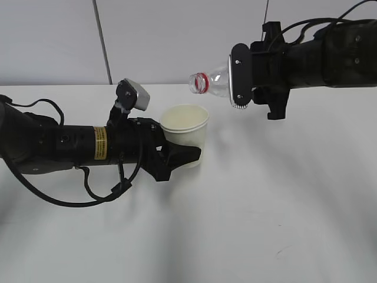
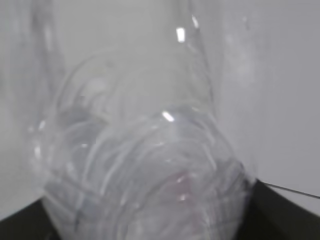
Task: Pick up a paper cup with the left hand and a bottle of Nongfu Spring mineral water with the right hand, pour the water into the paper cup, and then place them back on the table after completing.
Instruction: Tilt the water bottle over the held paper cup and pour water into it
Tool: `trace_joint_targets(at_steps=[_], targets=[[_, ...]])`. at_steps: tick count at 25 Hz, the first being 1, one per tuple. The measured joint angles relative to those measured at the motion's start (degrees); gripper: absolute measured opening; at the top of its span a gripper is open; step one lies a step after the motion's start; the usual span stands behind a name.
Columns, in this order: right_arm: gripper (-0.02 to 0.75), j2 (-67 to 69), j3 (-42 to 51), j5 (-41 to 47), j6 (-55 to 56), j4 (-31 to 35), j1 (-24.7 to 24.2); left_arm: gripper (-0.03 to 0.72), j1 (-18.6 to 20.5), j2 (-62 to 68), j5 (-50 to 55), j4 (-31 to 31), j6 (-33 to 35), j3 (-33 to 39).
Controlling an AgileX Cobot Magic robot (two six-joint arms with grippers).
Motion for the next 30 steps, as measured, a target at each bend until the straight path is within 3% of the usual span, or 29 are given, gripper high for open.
trace_joint_targets(at_steps=[30], targets=[[0.445,0.0,0.0,1.1,0.0,-6.2,0.5,0.411,0.0,0.0,0.0,0.0,0.0,0.0]])
